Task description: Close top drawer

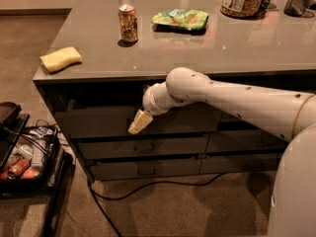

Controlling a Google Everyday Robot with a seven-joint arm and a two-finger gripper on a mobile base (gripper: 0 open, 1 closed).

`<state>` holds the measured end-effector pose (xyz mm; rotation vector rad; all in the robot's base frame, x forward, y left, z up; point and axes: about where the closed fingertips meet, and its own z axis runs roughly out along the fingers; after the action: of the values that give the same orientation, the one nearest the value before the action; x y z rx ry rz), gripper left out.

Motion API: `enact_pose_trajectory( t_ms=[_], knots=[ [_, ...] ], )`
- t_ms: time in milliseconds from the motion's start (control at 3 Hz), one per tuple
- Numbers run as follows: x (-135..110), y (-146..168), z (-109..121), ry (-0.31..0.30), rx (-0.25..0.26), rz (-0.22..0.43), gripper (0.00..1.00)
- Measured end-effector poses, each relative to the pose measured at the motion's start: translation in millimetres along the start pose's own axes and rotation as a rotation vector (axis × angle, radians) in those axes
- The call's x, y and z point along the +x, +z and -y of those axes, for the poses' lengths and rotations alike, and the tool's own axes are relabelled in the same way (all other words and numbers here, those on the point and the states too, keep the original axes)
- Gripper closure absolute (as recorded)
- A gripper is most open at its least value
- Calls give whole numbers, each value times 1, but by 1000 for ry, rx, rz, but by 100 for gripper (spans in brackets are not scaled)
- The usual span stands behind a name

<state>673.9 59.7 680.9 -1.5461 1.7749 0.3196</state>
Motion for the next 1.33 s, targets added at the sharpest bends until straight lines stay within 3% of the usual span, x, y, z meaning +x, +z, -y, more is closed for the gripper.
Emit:
enact_pose_trajectory(
  t_ms=[667, 1333],
  knots=[
    [20, -23, -18, 40, 81, -92, 0],
    [22, -23, -25, 53, 56, -61, 0]
  ],
)
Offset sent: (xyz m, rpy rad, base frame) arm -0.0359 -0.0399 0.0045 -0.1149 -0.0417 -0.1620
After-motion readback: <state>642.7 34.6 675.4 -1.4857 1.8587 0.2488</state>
